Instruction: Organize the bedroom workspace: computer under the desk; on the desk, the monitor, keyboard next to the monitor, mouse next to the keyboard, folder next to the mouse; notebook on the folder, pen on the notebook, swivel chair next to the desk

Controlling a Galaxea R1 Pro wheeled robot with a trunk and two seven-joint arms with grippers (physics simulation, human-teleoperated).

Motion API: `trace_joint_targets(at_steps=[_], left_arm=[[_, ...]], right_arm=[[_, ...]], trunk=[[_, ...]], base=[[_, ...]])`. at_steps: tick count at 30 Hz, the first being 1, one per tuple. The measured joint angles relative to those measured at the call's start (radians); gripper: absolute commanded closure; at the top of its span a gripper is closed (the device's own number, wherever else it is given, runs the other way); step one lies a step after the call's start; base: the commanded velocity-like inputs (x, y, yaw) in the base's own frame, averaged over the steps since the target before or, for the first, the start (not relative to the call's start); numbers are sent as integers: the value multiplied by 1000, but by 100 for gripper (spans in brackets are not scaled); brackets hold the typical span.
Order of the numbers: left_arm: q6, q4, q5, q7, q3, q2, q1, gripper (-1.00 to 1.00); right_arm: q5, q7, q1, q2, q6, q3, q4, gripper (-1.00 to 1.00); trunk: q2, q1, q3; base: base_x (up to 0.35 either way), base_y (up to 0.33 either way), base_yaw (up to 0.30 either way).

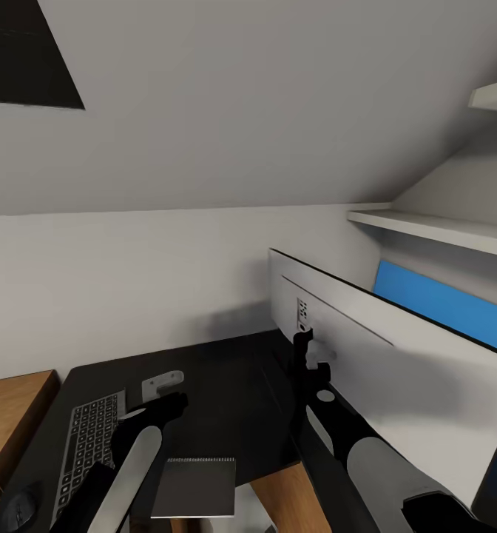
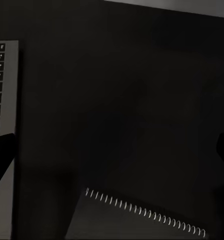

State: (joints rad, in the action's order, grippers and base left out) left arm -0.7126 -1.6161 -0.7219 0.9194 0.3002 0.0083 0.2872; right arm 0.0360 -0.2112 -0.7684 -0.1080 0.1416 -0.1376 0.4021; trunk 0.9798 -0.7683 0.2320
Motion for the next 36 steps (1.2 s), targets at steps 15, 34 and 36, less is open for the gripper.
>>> trace_joint_targets(at_steps=[15, 34, 36], left_arm=[[-3, -1, 0, 0, 0, -1, 0, -100], [-3, -1, 0, 0, -3, -1, 0, -100], [-3, -1, 0, 0, -3, -1, 0, -100]], right_arm=[[0, 0, 0, 0, 2, 0, 1, 100], [1, -3, 0, 0, 5, 0, 2, 100], [1, -2, 0, 0, 5, 1, 2, 100]], trunk=[[0, 0, 0], [0, 0, 0], [0, 0, 0]], base=[[-323, -115, 0], [-330, -56, 0], [-336, 0, 0]])
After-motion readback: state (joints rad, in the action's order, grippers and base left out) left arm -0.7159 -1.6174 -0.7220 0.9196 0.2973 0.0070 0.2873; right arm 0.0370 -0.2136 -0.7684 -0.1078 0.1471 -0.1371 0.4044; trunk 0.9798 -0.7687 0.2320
